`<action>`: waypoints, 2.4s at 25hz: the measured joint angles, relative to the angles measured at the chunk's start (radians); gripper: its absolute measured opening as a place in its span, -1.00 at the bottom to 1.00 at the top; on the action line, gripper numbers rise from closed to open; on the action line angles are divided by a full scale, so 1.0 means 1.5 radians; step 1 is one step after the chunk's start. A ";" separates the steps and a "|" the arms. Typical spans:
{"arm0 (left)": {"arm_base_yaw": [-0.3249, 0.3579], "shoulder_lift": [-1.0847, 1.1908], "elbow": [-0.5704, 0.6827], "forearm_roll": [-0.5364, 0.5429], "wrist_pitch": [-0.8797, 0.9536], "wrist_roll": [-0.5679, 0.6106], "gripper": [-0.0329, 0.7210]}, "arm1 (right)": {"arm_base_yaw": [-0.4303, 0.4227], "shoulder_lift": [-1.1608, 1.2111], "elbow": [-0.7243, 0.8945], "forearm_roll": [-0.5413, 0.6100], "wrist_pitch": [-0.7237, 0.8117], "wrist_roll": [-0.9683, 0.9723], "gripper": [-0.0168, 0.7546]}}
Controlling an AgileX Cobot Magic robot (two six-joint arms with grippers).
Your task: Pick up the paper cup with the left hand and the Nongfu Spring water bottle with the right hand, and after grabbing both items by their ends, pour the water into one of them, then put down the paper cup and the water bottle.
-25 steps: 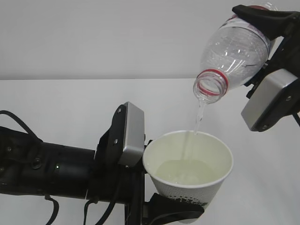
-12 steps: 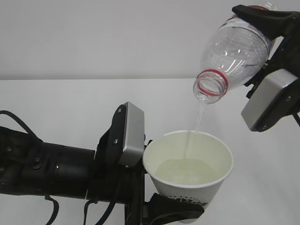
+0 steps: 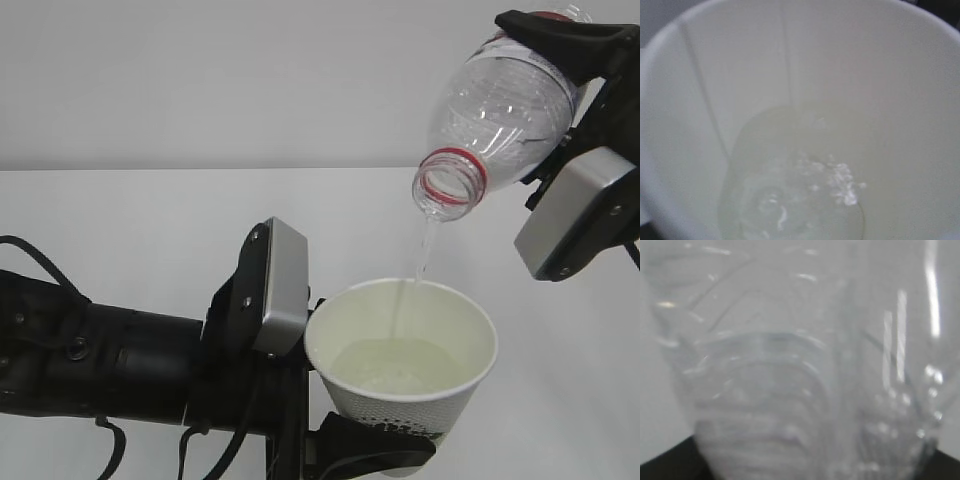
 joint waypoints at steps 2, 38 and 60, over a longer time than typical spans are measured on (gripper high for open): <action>0.000 0.000 0.000 0.000 0.000 0.000 0.40 | 0.000 0.000 0.000 0.000 0.000 0.000 0.23; 0.000 0.000 0.000 -0.003 0.002 0.000 0.40 | 0.000 0.000 0.000 -0.001 0.000 0.000 0.23; 0.000 0.000 -0.003 -0.020 0.029 0.000 0.40 | 0.005 0.000 0.000 -0.006 0.000 0.004 0.23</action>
